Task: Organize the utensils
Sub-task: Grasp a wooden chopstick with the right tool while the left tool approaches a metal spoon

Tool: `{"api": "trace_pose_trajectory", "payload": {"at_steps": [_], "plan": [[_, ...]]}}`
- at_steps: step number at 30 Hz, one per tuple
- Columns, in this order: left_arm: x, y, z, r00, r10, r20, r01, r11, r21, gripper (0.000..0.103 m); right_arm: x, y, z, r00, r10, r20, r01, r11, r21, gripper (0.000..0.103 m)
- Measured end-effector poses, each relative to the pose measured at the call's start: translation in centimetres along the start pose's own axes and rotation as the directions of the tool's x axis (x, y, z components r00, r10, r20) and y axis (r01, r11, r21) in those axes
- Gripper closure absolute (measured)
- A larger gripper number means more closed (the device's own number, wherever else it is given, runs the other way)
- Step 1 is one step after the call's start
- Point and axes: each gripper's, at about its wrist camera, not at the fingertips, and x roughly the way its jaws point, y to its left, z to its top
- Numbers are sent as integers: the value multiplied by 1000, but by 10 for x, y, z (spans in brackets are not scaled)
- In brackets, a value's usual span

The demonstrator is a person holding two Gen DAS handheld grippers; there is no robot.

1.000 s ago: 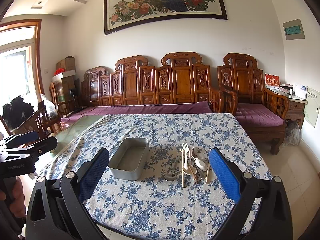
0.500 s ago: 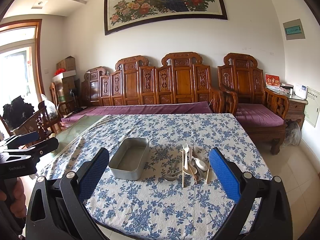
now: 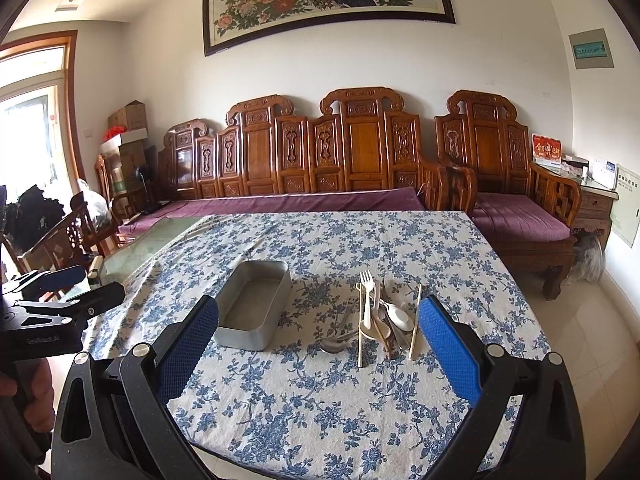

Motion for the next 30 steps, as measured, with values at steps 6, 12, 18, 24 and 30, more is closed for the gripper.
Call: {"api": "trace_pose_trajectory", "payload": {"at_steps": [6,12,18,24,30], "plan": [[26,-5,1,999,-25,-43,26,999,21,7,28,-16,-8,999,0,-35,1,1000,14,3],[52,-11,1,996,-43,-81,46,998,43,7,55,-31,-15,997,-5,-71,7,1000,24,3],[76,-16,2,991,-64,-117,71,996,55,7,78,-45,-21,994,-20,-109,23,999,31,7],[101,-22,5,985,-86,-148,96,994,59,7,106,-63,-29,987,-40,-154,47,998,42,17],[126,-32,6,977,-113,-180,127,990,68,7,139,-87,-39,975,-64,-212,77,996,54,31]]}}
